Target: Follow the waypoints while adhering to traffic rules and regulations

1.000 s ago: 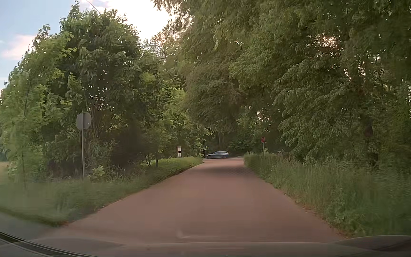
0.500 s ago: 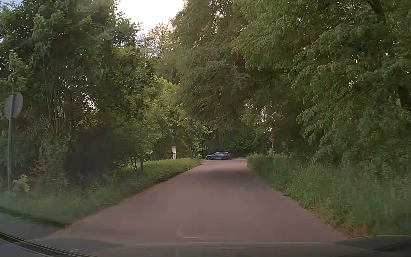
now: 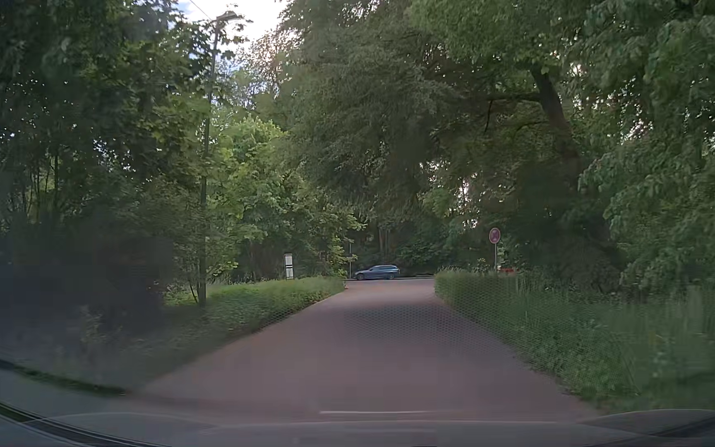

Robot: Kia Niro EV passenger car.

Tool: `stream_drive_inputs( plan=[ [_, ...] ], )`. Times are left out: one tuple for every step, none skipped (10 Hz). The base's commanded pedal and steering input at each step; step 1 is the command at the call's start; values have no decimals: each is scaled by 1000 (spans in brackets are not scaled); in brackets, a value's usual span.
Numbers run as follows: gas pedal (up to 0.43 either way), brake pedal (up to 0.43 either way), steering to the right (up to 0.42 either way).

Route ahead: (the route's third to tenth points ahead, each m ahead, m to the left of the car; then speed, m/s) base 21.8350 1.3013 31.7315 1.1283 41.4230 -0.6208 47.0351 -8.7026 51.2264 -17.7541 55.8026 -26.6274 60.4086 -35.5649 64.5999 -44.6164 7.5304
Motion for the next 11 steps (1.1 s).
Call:
stream_drive_inputs(
  plan=[
    [0,18,4],
    [0,18,4],
    [0,18,4],
    [0,18,4],
    [0,18,4],
    [0,18,5],
    [0,18,5],
    [0,18,4],
    [0,18,5],
    [0,18,5],
    [0,18,5]
  ],
)
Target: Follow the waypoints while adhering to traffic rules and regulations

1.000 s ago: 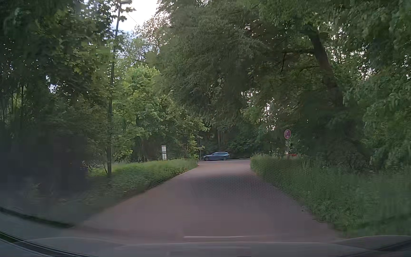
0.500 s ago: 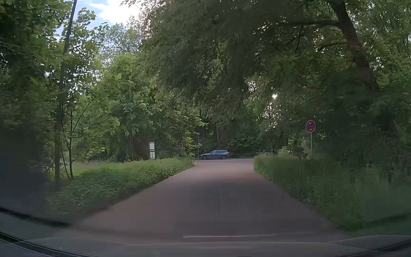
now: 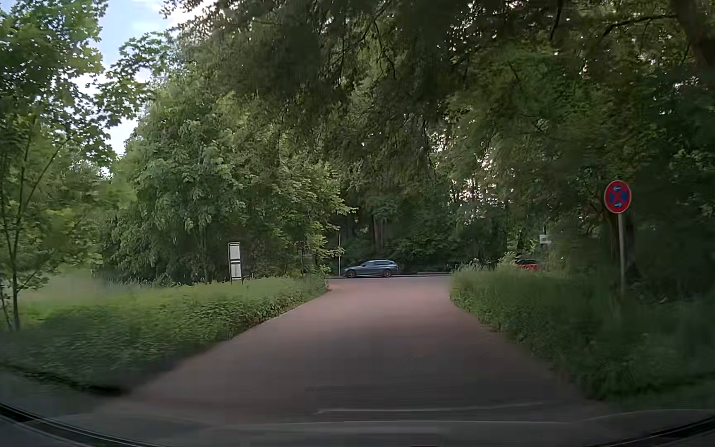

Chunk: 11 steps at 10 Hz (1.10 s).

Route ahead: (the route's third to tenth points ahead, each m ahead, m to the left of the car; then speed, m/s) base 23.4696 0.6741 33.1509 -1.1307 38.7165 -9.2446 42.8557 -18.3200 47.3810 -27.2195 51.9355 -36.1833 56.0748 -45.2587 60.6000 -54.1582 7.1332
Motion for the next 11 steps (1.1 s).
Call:
stream_drive_inputs(
  plan=[
    [0,18,5],
    [0,18,5],
    [0,18,5],
    [0,18,5],
    [0,18,5],
    [0,18,6],
    [0,18,6],
    [0,18,5],
    [0,18,5],
    [0,18,5],
    [0,18,5]
  ],
)
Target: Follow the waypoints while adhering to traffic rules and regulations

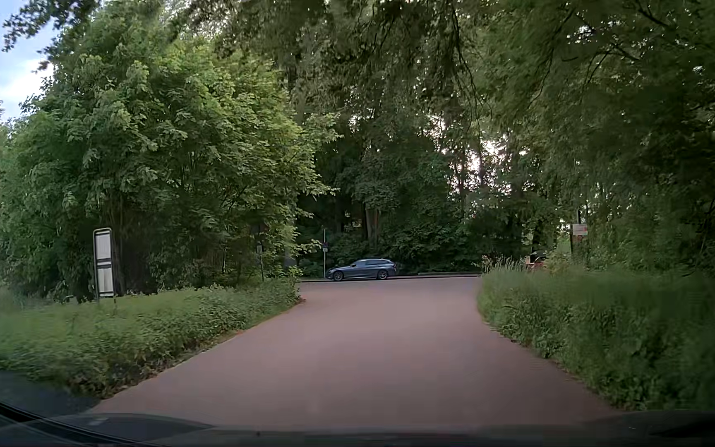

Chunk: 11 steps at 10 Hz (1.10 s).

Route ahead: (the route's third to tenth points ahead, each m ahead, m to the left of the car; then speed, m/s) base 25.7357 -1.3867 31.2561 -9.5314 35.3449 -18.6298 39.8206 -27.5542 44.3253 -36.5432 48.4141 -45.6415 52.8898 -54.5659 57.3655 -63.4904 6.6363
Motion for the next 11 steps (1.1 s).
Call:
stream_drive_inputs(
  plan=[
    [0,18,5],
    [0,18,6],
    [0,18,5],
    [0,18,6],
    [0,18,5],
    [0,18,6],
    [0,18,5],
    [0,18,5],
    [0,18,6],
    [0,18,9],
    [0,18,11]
  ],
)
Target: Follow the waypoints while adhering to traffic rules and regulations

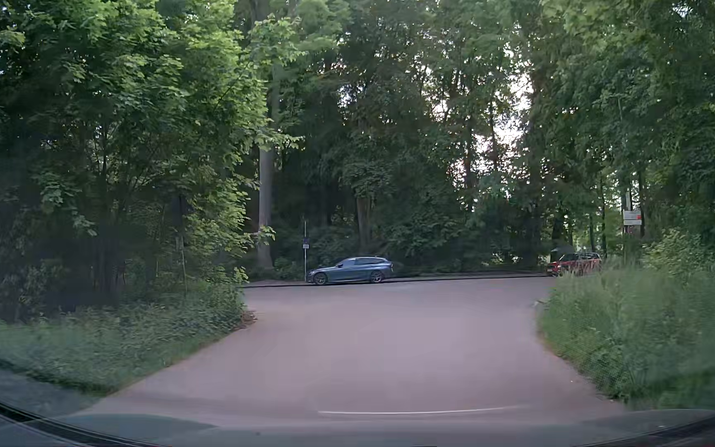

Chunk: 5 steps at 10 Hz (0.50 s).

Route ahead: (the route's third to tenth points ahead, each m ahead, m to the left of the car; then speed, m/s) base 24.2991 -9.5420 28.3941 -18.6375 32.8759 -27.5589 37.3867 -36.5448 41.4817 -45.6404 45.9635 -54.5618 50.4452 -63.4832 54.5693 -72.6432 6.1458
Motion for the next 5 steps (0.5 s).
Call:
stream_drive_inputs(
  plan=[
    [0,18,15],
    [0,18,21],
    [0,18,30],
    [0,18,40],
    [0,30,48]
  ],
)
